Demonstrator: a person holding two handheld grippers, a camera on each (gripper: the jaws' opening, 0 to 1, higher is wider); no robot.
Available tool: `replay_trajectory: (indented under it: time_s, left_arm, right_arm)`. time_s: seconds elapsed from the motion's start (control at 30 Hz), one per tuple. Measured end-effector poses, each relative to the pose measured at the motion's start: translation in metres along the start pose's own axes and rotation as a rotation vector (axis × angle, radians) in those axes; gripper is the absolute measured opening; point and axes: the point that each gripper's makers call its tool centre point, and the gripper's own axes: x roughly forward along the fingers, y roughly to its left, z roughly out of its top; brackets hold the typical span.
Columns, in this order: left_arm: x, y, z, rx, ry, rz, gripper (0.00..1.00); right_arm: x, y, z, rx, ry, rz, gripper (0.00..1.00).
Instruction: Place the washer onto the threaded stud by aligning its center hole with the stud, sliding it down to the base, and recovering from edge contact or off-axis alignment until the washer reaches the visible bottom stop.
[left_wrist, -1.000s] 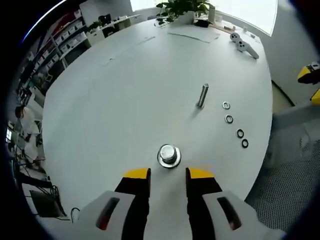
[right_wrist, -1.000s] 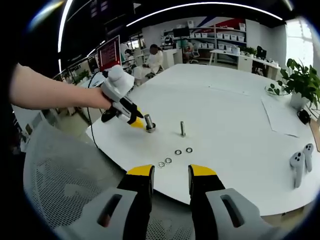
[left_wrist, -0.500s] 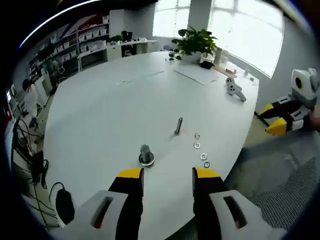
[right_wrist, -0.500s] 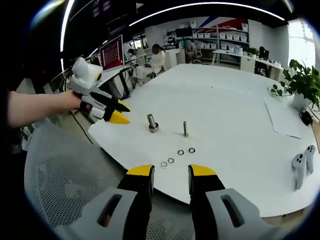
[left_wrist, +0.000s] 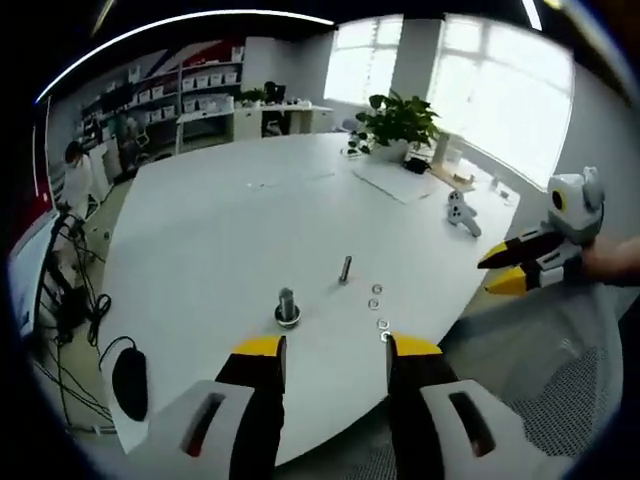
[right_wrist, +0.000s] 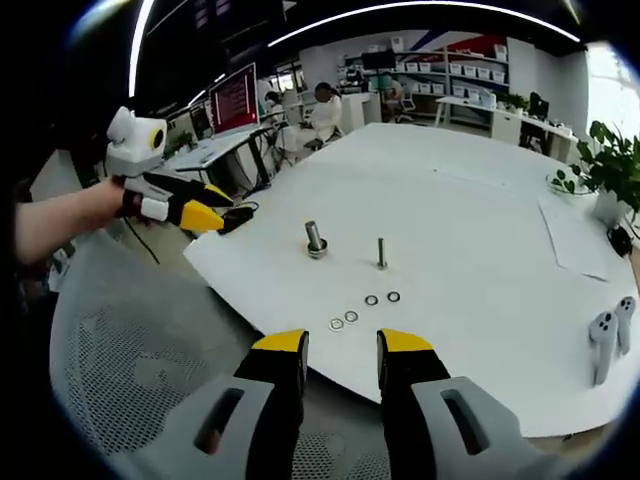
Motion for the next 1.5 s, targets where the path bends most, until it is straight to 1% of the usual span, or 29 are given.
replay_trajectory:
  time_s: [0.1,0.27,0.3,0.33,0.37,0.4,0.5,0.6,0.77,1.0,1.07,1.13,1.2,1.27,1.33,1.43,1.5]
  left_arm:
    - [-0.005,0.006,-0.002,0.011,-0.001,0.013,0.38]
    - [-0.016,0.01,-0.008,0.018,-0.01,0.026,0.38]
    - [-0.017,0.008,-0.009,-0.001,-0.021,0.012,0.38]
    - [-0.017,0.006,-0.009,-0.039,-0.033,-0.005,0.39]
    - [-0.017,0.007,-0.01,-0.07,-0.041,-0.008,0.39]
    - [-0.018,0.009,-0.01,-0.078,-0.043,-0.004,0.39]
    - [-0.022,0.011,-0.009,-0.038,-0.041,0.019,0.39]
    - [-0.026,0.009,-0.006,-0.046,-0.062,0.016,0.39]
    - [-0.033,0.01,-0.014,0.003,-0.039,0.056,0.39]
    - [-0.044,0.014,-0.016,-0.004,-0.075,0.086,0.38]
    - [-0.043,0.014,-0.017,0.001,-0.076,0.092,0.38]
    - [-0.042,0.012,-0.022,0.033,-0.051,0.091,0.38]
    - [-0.04,0.006,-0.026,0.031,-0.035,0.066,0.38]
    - [-0.038,0.003,-0.027,0.04,-0.036,0.06,0.38]
    - [-0.036,0.003,-0.027,0.061,-0.033,0.068,0.37]
    - [-0.035,0.002,-0.027,0.105,-0.028,0.077,0.35]
    - [-0.036,0.003,-0.026,0.107,-0.036,0.084,0.35]
  right_arm:
    - [0.0,0.0,0.0,0.002,-0.002,0.001,0.3]
    - [0.0,0.001,0.0,0.0,0.002,0.005,0.3]
    - [0.0,0.002,-0.001,-0.001,0.005,0.006,0.3]
    - [0.0,0.002,-0.001,-0.001,0.008,0.009,0.3]
    - [0.002,0.004,-0.004,-0.005,0.019,0.015,0.3]
    - [0.002,0.004,-0.005,-0.01,0.028,0.018,0.3]
    - [0.002,0.006,-0.006,-0.019,0.033,0.025,0.3]
    - [0.003,0.006,-0.006,-0.015,0.037,0.027,0.3]
    - [0.004,0.011,-0.007,-0.025,0.043,0.045,0.3]
    - [0.004,0.017,-0.005,-0.024,0.039,0.07,0.3]
    - [0.004,0.017,-0.005,-0.028,0.033,0.07,0.3]
    - [0.003,0.016,-0.004,-0.023,0.028,0.067,0.3]
    - [0.004,0.015,-0.003,-0.013,0.026,0.063,0.31]
    - [0.004,0.016,-0.005,-0.023,0.03,0.064,0.31]
    - [0.004,0.016,-0.006,-0.03,0.037,0.066,0.31]
    - [0.005,0.014,-0.006,-0.021,0.042,0.059,0.31]
    - [0.005,0.013,-0.008,-0.02,0.051,0.056,0.31]
